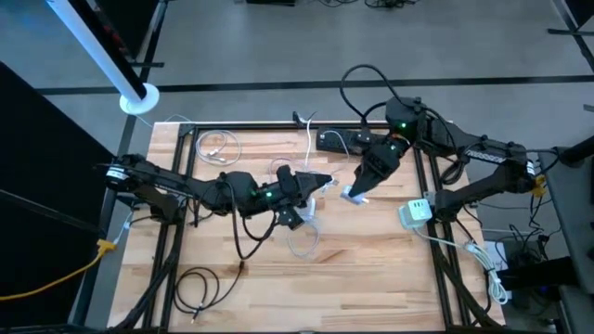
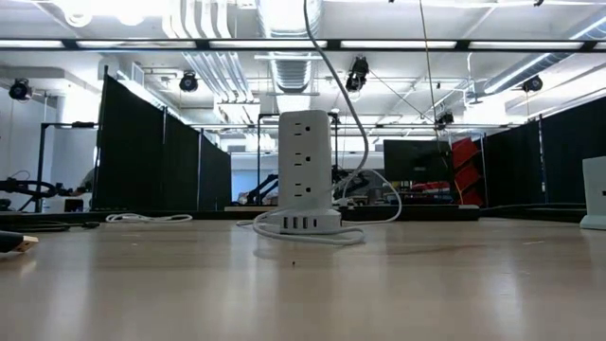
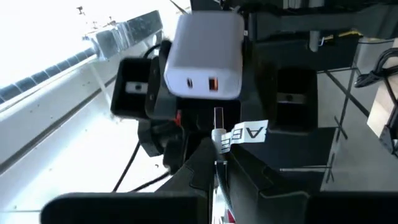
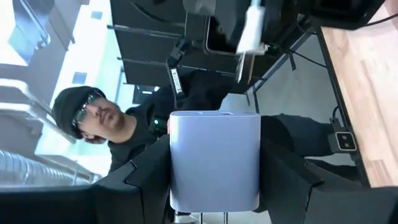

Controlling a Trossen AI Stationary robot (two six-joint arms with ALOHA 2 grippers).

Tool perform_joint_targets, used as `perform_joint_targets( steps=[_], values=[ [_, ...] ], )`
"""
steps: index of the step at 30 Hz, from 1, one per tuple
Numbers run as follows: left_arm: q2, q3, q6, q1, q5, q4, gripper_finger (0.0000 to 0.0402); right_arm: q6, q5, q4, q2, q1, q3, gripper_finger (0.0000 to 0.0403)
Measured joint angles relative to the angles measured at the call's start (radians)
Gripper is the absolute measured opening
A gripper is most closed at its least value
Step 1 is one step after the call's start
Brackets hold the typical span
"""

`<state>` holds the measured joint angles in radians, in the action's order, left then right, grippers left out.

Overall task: Insert USB
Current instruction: Insert the right white charger cable into the purple charger adapter

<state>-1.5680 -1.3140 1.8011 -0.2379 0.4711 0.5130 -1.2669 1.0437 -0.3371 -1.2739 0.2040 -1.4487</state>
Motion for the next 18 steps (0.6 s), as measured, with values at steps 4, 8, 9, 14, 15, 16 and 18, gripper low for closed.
perform_joint_targets(
  steps=[4,8,9,14,15,16,18],
  values=[
    [0.000,0.000,0.000,0.000,-0.024,0.000,0.0016,-0.017,-0.024,0.006,0.000,0.004,0.000,0.0190],
    [0.000,0.000,-0.003,0.000,-0.038,0.000,0.0016,-0.016,-0.054,0.003,0.000,0.006,0.000,0.0190],
    [0.000,0.000,-0.005,0.000,-0.038,0.000,0.0016,-0.016,-0.060,0.003,0.000,0.006,0.000,0.0190],
    [0.000,0.000,-0.007,0.000,-0.039,-0.007,0.0016,-0.019,-0.069,0.002,0.000,0.006,0.000,0.0190],
    [0.000,0.000,-0.007,0.000,-0.039,-0.008,0.0016,-0.021,-0.072,0.002,0.000,0.006,0.000,0.0190],
    [0.000,0.000,-0.008,0.000,-0.043,-0.009,0.0016,-0.023,-0.076,0.002,0.000,0.006,0.000,0.0190],
    [0.000,0.000,-0.007,0.000,-0.057,-0.009,0.0016,-0.029,-0.079,0.001,0.001,0.006,0.000,0.0190]
  ],
)
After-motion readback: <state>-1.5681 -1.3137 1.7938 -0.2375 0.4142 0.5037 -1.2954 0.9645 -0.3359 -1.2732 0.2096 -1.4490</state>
